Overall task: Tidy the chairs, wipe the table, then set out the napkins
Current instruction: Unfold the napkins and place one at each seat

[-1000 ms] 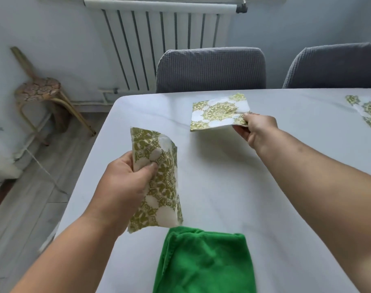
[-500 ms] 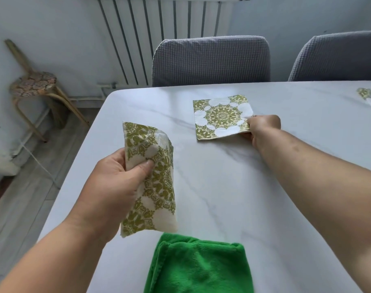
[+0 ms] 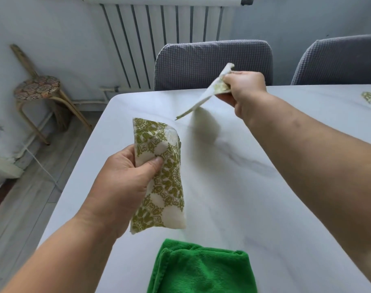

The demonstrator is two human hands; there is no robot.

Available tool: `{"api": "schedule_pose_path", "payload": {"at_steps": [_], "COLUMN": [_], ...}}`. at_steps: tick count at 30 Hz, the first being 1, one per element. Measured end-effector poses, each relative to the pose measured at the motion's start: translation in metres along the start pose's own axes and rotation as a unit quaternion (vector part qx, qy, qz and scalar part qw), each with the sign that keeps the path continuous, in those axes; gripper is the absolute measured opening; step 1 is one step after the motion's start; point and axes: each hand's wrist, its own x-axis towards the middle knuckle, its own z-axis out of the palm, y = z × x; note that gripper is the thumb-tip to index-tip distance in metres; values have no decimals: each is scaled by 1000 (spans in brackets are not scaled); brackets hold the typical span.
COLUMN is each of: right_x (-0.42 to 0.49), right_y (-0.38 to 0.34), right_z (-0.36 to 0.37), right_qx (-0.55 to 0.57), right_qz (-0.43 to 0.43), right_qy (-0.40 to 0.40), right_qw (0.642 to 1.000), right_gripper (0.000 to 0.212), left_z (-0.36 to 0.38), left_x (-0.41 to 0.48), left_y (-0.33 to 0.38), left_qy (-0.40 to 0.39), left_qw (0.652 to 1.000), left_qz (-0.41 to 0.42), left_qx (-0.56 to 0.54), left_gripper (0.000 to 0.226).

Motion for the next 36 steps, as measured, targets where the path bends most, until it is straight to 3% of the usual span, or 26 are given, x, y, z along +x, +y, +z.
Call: {"api": "schedule_pose_path", "payload": {"at_steps": [5, 9, 13, 20, 25, 30, 33, 36], "right_x": [3, 17, 29, 34, 34, 18, -22, -78], "right_y": [2, 47, 78, 87, 84, 75, 66, 62], "right_z": [-6, -36, -59, -66, -68, -77, -81, -90], "right_qx": [115, -17, -162, -120, -206, -380, -332, -204], "right_qz": [-25, 40, 70, 91, 67, -39, -137, -69], "right_qy": [-12, 72, 156, 193, 183, 144, 61, -107], "right_qw": [993, 996, 972, 970, 959, 913, 931, 971], "right_gripper": [6, 8, 8, 13, 10, 39, 42, 65], "left_z": [3, 1, 0, -2, 0, 5, 12, 23], "left_x": [4, 5, 5, 7, 7, 3, -3, -13], "left_y": [7, 6, 1, -4, -1, 4, 14, 25], "left_qy": [-6, -7, -6, -7, -10, -11, -18, -35], "left_qw": [1000, 1000, 1000, 1000, 1000, 1000, 999, 999], "left_qz": [17, 19, 16, 12, 19, 22, 21, 5], "left_qx": [-13, -15, -11, -2, -5, -11, -18, -34], "left_gripper": [29, 33, 32, 28, 28, 28, 27, 23]}}
